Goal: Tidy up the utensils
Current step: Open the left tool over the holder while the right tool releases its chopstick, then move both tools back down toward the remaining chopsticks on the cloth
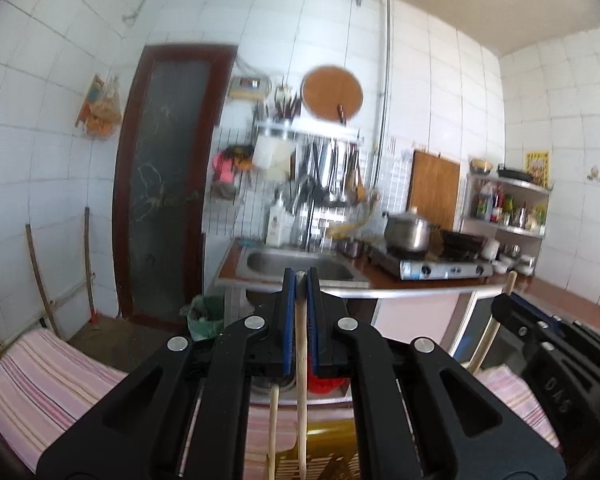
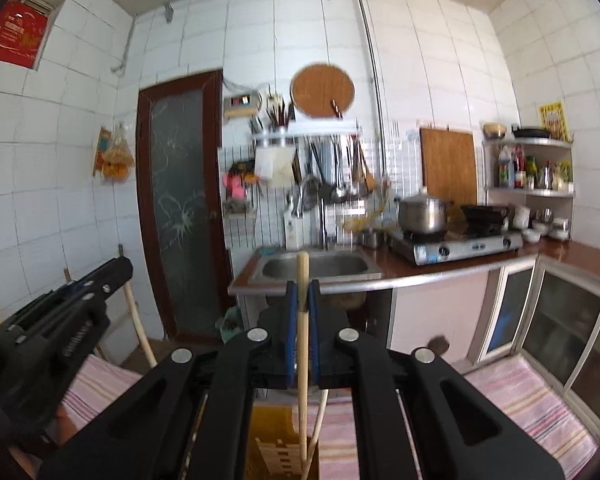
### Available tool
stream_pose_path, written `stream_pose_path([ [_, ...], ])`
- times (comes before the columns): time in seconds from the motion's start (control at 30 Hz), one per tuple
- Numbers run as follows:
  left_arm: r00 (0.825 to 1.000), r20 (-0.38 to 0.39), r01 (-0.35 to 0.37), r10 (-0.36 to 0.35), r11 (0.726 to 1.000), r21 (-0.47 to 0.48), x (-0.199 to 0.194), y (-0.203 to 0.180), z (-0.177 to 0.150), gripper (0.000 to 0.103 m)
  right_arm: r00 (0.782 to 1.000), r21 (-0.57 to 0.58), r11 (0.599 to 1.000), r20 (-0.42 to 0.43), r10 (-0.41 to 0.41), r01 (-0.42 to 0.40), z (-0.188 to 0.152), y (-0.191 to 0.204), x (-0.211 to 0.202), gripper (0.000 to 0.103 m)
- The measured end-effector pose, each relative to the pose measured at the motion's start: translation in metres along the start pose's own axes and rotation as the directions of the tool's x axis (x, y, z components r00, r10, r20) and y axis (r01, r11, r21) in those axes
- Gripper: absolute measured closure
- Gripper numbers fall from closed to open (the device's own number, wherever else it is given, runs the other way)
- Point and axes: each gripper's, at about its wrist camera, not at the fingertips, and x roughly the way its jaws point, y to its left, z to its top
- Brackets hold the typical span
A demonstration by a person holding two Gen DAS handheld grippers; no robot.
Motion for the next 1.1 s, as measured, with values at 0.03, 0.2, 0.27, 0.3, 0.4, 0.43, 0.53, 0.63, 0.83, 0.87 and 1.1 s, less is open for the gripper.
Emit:
stream_pose_path([
  [0.03, 1.000, -0.023, -0.004, 0.004, 1.000, 0.000, 0.006, 0.002, -0.009, 0.098, 1.000, 0.002, 1.000, -0.025, 0.000, 0.000, -0.006, -0.002, 0.006, 0.097],
  [0.2, 0.997, -0.068, -0.034, 0.038, 0.998, 0.052, 0.003, 0.012, -0.023, 0.096, 0.994, -0.016, 1.000, -0.104, -0.024, 0.023, -0.031, -0.008, 0.016, 0.095],
  [0.27, 0.995, -0.091, -0.039, 0.046, 0.997, 0.072, -0.007, 0.018, -0.021, 0.071, 0.991, -0.003, 1.000, -0.134, -0.031, 0.031, -0.031, -0.012, 0.015, 0.077],
  [0.3, 0.994, -0.097, -0.045, 0.052, 0.996, 0.077, -0.015, 0.021, -0.019, 0.063, 0.989, 0.003, 0.999, -0.141, -0.036, 0.037, -0.030, -0.014, 0.010, 0.064],
  [0.4, 0.993, -0.085, -0.069, 0.077, 0.993, 0.097, -0.045, 0.032, -0.011, 0.035, 0.988, -0.014, 0.998, -0.141, -0.064, 0.062, -0.027, -0.015, -0.010, 0.043],
  [0.43, 0.992, -0.086, -0.081, 0.090, 0.991, 0.109, -0.059, 0.036, -0.009, 0.026, 0.986, -0.016, 0.998, -0.150, -0.069, 0.067, -0.026, -0.016, -0.018, 0.043],
  [0.53, 0.990, -0.090, -0.101, 0.113, 0.987, 0.121, -0.091, 0.046, -0.003, 0.009, 0.984, 0.006, 0.999, -0.171, -0.049, 0.051, -0.025, -0.017, -0.043, 0.041],
  [0.63, 0.987, -0.111, -0.104, 0.119, 0.986, 0.127, -0.134, 0.055, -0.006, 0.005, 0.984, 0.009, 0.999, -0.173, -0.043, 0.046, -0.033, -0.014, -0.074, 0.028],
  [0.83, 0.972, -0.188, -0.106, 0.138, 0.980, 0.170, -0.180, 0.063, -0.044, 0.005, 0.964, 0.011, 0.998, -0.260, -0.052, 0.057, -0.076, -0.009, -0.118, 0.024],
  [0.87, 0.967, -0.213, -0.103, 0.139, 0.980, 0.171, -0.185, 0.066, -0.056, 0.005, 0.959, 0.017, 0.998, -0.277, -0.057, 0.064, -0.085, -0.009, -0.123, 0.024],
  [1.1, 0.911, -0.385, -0.093, 0.146, 0.984, 0.154, -0.181, 0.084, -0.129, 0.005, 0.905, 0.042, 0.993, -0.418, -0.081, 0.108, -0.166, -0.009, -0.138, 0.024],
])
